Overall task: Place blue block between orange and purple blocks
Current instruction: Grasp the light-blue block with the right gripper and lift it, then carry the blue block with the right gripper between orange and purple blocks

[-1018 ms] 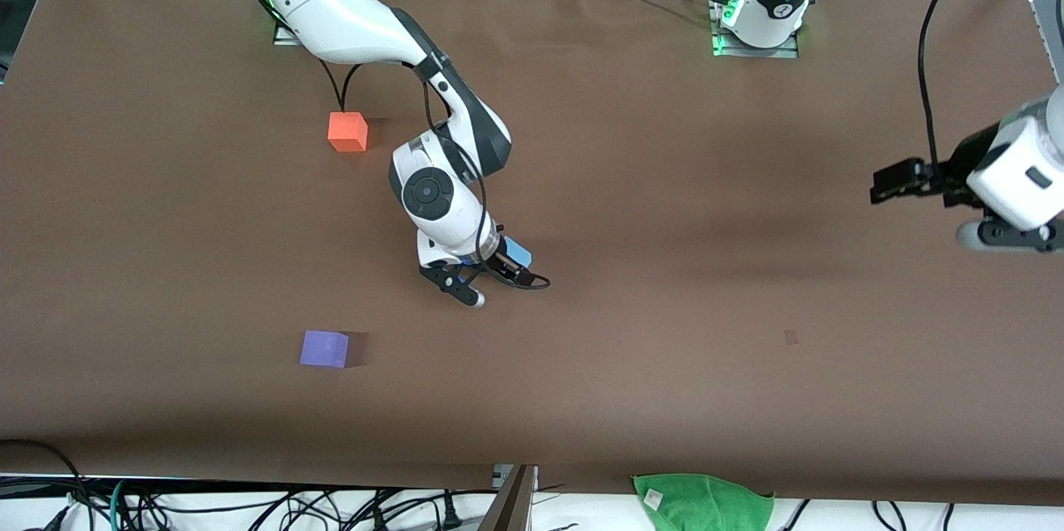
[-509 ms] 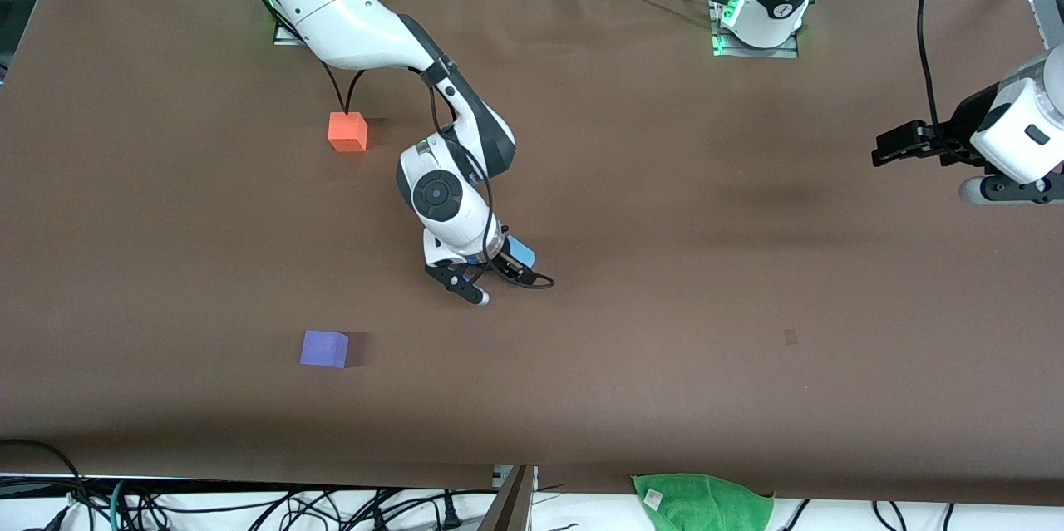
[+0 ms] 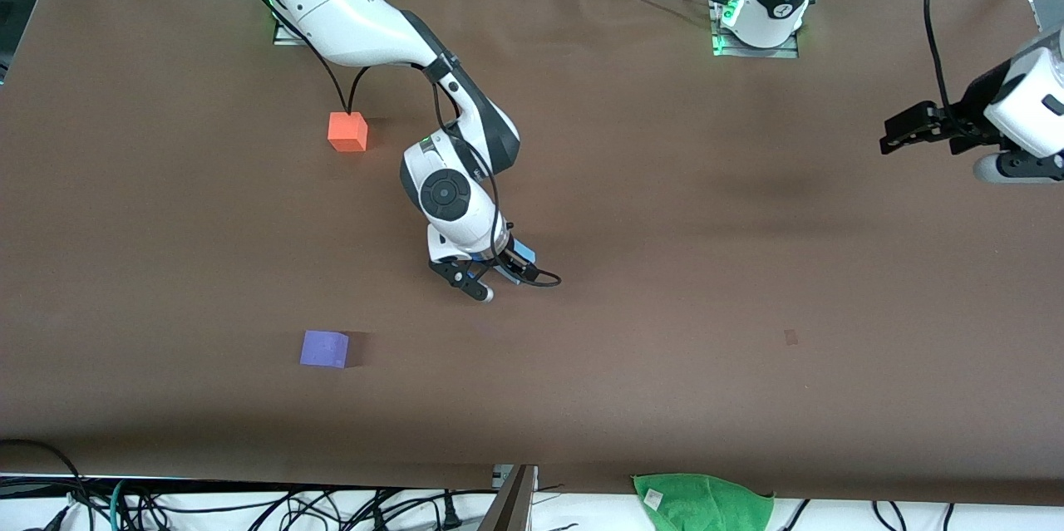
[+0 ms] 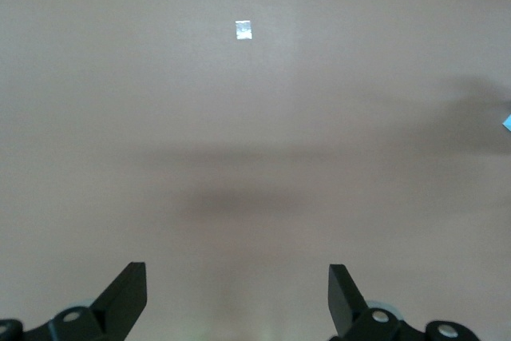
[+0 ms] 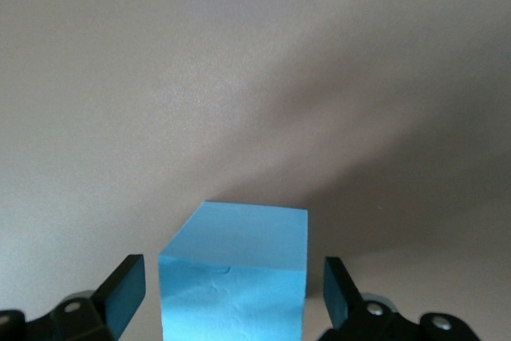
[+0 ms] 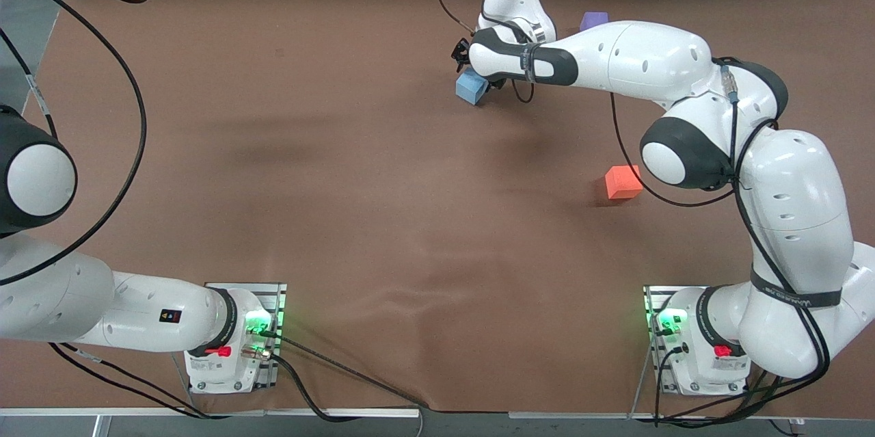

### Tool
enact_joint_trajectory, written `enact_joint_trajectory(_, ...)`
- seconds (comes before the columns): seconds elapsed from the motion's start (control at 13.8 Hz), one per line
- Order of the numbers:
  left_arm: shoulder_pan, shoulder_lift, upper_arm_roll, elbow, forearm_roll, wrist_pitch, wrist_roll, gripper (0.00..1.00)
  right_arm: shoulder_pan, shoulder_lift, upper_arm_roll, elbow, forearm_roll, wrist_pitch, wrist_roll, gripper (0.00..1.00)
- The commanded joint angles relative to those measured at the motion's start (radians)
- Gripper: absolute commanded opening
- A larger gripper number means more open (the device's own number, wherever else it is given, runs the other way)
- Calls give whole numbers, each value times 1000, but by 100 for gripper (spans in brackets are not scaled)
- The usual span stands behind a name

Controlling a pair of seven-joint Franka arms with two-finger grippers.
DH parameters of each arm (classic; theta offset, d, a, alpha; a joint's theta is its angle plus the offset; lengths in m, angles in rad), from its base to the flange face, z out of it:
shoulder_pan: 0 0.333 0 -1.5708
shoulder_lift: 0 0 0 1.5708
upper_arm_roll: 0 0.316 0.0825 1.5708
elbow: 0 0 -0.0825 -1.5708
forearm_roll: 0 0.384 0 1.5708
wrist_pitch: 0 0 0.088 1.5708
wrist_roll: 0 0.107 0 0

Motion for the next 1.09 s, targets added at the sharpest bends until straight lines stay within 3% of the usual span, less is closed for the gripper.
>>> enact_joint_trajectory(0.0,4,-21,-13,-30,-3,8,19,100,14,21,-2,10,-20,24,27,96)
enact_joint_trajectory(0.07,4,-14,-10,-27,-3,8,20,100,14,18,-4,10,-24,22,21,88)
enact_joint_trajectory(0.29,6,6,-10,-7,-2,8,20,100,-14,-19,-4,7,-90,6,-43,23)
enact_joint_trajectory(0.58,4,11,-11,-2,-3,9,20,100,-178,-175,-4,-90,-51,-226,-670,16)
enact_joint_trajectory(0.73,4,11,-10,-2,-5,9,19,100,-192,-301,-19,-280,-56,-199,-778,16)
enact_joint_trajectory(0.87,3,11,-8,0,-3,9,17,100,-195,-456,-102,-536,-50,-95,-988,20)
enact_joint_trajectory(1.02,6,13,-7,-2,-5,9,16,100,-195,-571,-136,-786,-50,46,-1052,21)
